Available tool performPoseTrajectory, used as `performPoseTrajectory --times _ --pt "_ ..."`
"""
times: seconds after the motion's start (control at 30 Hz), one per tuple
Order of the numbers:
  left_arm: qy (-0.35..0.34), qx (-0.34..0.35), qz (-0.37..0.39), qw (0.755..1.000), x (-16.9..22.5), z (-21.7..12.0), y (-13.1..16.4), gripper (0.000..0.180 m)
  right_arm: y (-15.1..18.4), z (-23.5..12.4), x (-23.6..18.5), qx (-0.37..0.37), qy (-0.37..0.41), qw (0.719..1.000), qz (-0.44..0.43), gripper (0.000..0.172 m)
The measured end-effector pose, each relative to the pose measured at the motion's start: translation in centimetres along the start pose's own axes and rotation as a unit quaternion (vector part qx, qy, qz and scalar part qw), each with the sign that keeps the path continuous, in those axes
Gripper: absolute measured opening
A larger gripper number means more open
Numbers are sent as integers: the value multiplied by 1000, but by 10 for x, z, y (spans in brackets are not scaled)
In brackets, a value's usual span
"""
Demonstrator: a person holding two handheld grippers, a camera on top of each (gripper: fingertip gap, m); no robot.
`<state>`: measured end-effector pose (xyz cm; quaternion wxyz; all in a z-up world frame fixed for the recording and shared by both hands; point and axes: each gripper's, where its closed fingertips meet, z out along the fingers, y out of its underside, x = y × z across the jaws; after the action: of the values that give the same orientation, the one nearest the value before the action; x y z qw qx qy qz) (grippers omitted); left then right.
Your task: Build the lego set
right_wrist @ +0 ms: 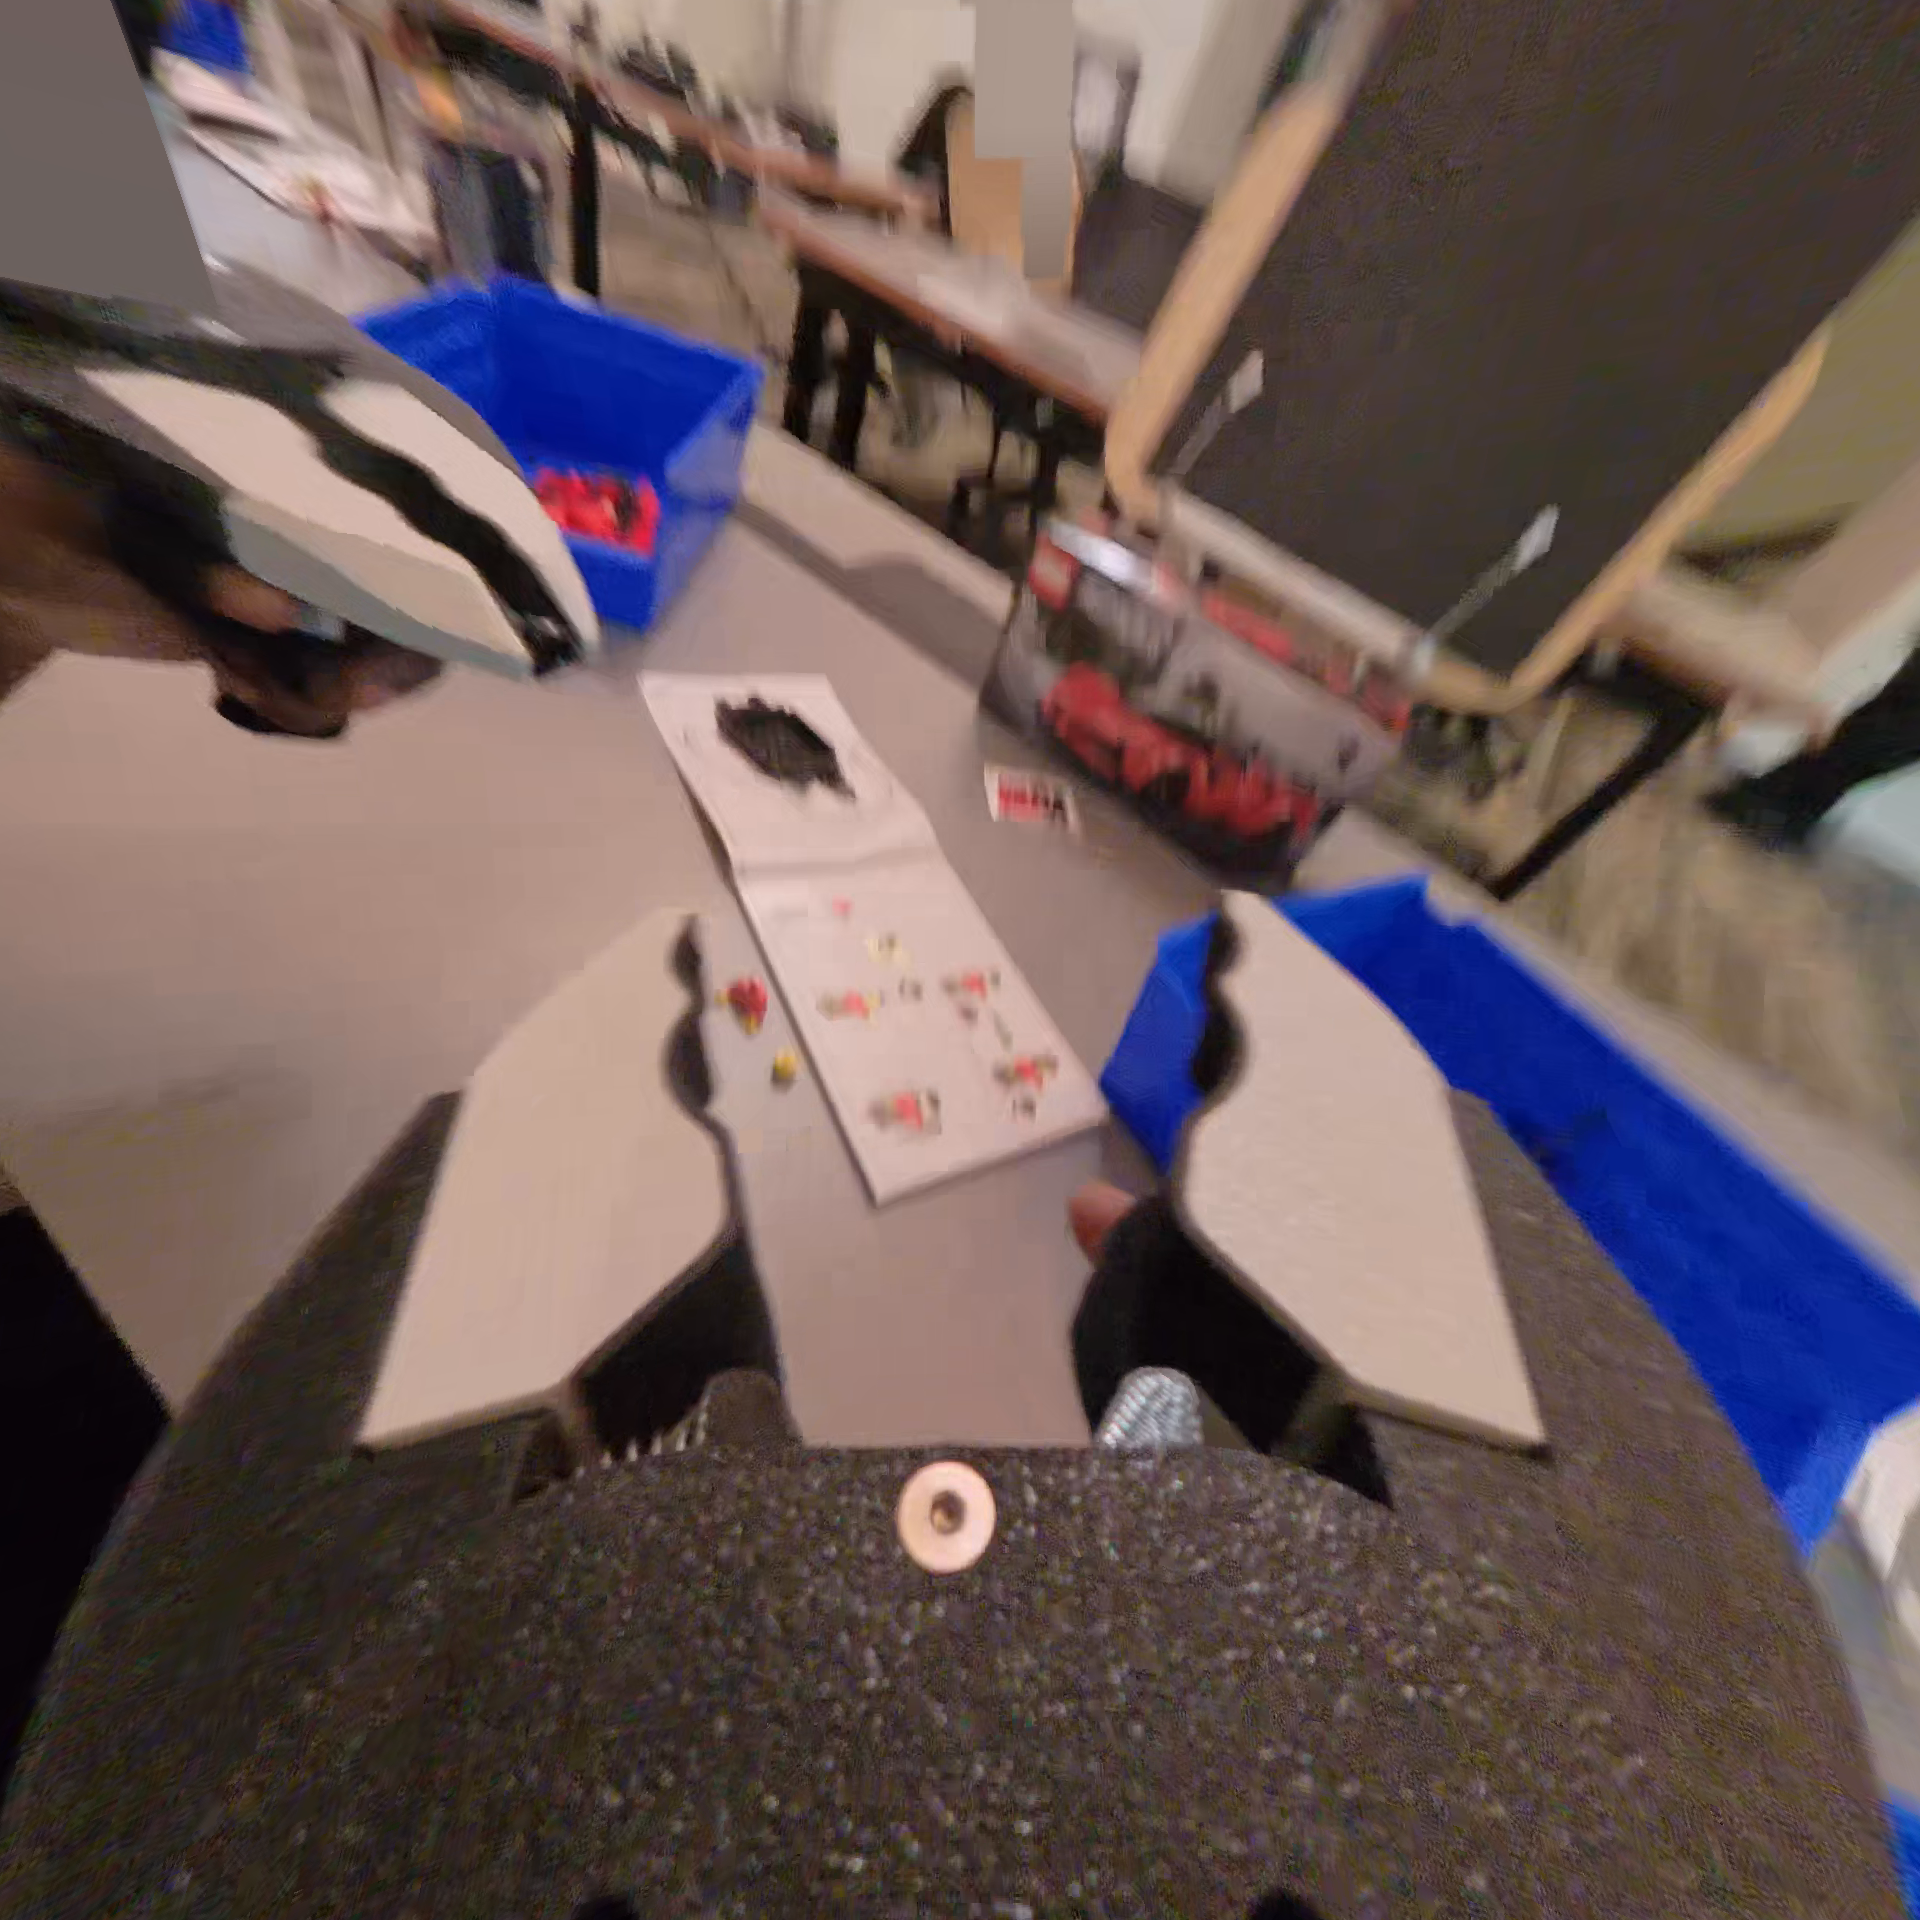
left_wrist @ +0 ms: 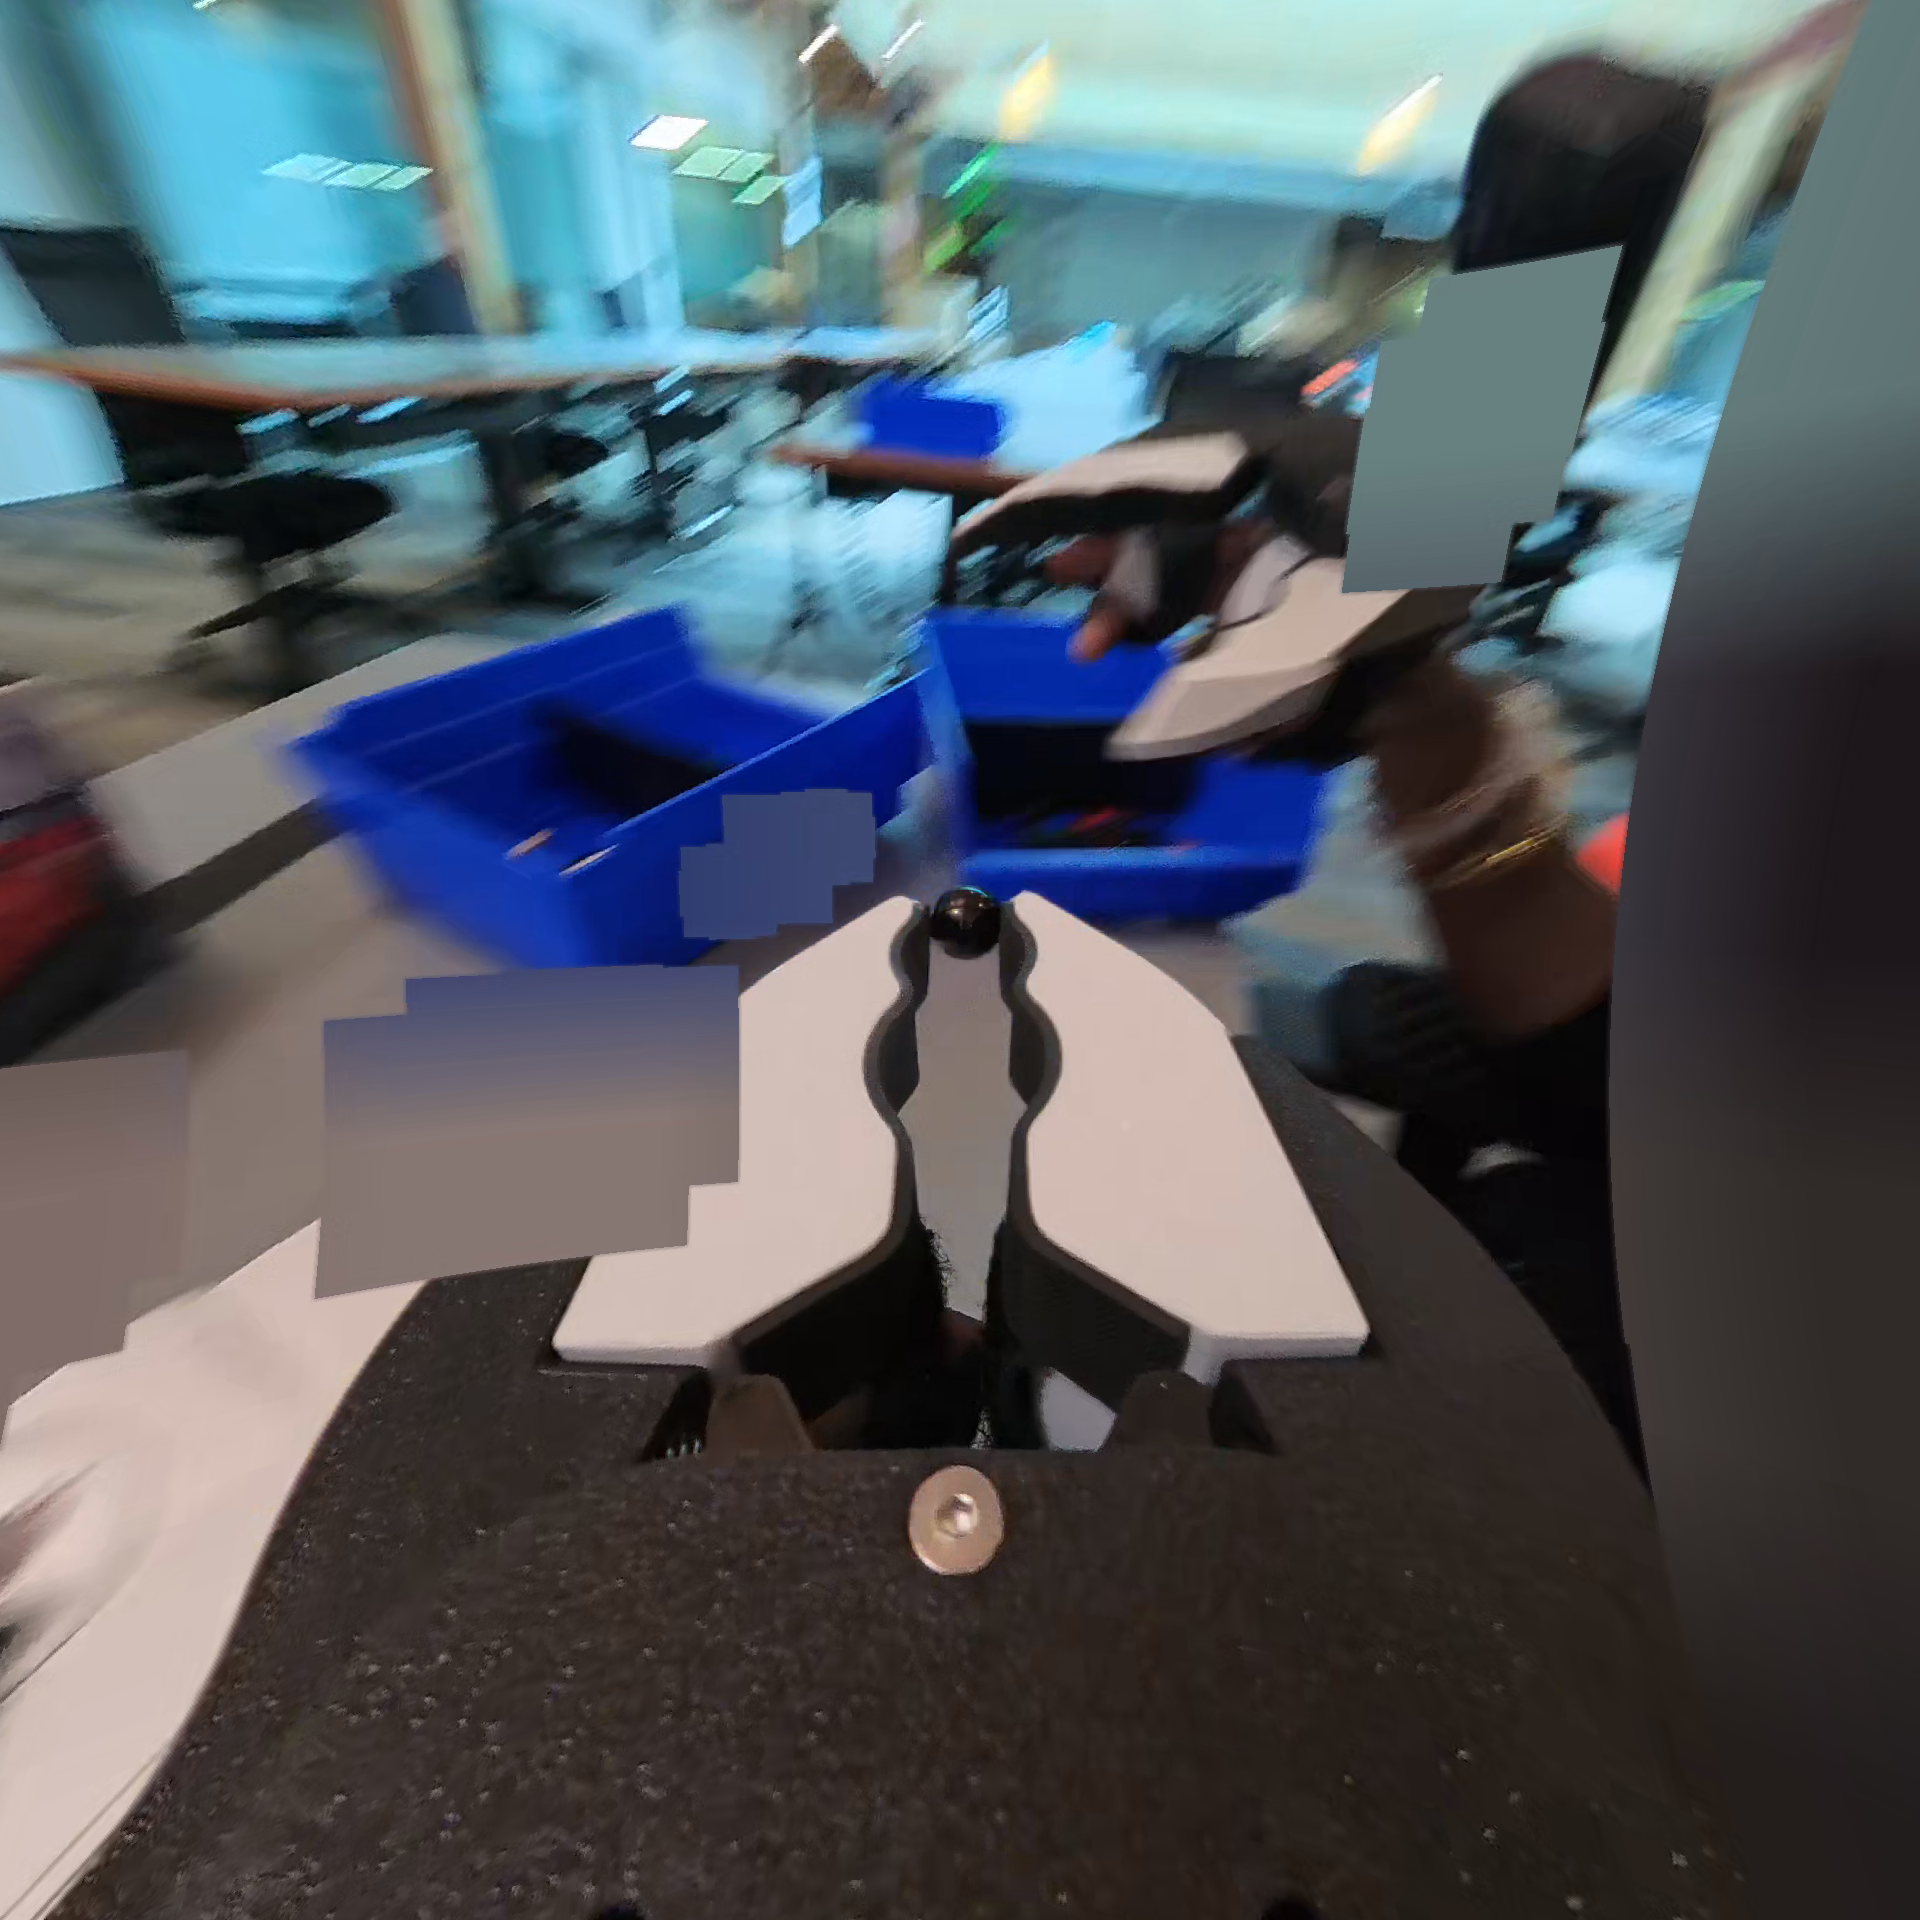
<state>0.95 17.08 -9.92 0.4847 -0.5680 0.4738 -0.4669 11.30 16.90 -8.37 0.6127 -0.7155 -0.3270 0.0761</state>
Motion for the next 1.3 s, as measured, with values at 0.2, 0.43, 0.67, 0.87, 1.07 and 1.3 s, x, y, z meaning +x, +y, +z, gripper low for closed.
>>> performPoseTrajectory --times 0.2,0.43,0.67,0.87,1.07,1.3 --pt "-166 -111 65 978 -54 -21 27 12 54 -23 81 -111 126 978 121 103" --pt "-193 -132 44 971 -67 -27 38 12 101 -18 103 -154 165 968 106 102" --pt "-203 -143 57 967 -62 -33 36 12 99 -6 106 -137 179 971 82 98" --pt "-212 -141 60 965 -63 -41 33 12 104 3 102 -144 183 969 77 99" --pt "-215 -147 66 963 -61 -40 32 12 107 6 97 -160 184 967 66 105" --pt "-209 -151 62 964 -61 -37 36 12 104 0 106 -142 201 966 77 105"
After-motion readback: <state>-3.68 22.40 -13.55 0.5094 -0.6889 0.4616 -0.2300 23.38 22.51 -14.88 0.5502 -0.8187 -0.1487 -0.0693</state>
